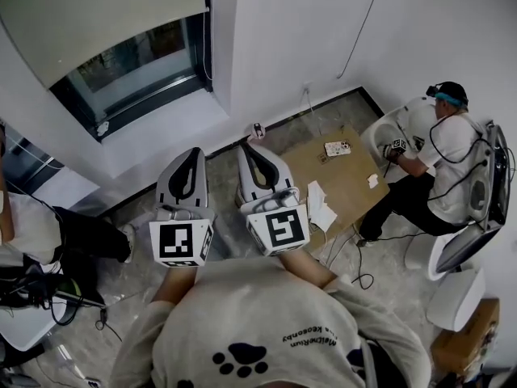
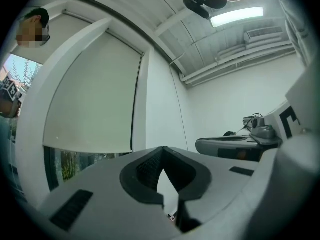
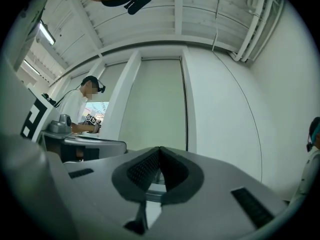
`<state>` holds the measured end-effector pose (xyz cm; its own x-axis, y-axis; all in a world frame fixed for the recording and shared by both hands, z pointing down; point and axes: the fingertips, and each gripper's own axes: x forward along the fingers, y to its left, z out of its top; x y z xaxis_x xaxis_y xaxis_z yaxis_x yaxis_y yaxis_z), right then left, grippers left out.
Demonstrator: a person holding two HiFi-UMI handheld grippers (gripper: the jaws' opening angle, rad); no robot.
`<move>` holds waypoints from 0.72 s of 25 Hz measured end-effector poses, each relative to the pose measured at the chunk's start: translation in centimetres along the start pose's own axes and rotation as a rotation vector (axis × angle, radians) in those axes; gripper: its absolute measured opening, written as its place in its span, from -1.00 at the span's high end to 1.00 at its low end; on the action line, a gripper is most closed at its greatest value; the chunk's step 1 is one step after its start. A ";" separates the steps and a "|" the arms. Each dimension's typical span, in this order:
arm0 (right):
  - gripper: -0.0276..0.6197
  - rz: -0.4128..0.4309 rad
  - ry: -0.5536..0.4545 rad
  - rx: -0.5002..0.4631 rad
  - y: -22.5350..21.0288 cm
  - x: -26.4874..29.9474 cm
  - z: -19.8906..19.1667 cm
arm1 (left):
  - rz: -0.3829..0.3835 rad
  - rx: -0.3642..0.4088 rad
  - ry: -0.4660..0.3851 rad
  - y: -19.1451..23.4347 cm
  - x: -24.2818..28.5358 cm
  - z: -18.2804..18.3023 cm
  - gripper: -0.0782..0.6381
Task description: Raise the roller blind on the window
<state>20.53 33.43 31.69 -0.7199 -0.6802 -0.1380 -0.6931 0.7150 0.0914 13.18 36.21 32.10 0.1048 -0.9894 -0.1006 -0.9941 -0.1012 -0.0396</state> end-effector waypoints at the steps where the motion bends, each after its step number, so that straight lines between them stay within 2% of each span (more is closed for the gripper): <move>1: 0.89 -0.008 -0.001 0.003 -0.3 1.0 -0.2 | -0.010 0.000 0.000 0.6 0.9 -0.1 0.76; 11: 0.89 -0.122 0.007 0.022 -3.6 11.3 -1.7 | -0.131 0.002 0.006 6.9 10.5 -1.0 0.76; 18: 0.89 -0.186 0.008 0.020 -4.5 17.2 -2.9 | -0.208 0.002 0.010 10.6 15.2 -2.1 0.76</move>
<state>11.13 18.04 31.73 -0.5799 -0.8021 -0.1426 -0.8134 0.5800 0.0454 4.21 19.84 32.24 0.3074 -0.9482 -0.0799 -0.9510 -0.3032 -0.0602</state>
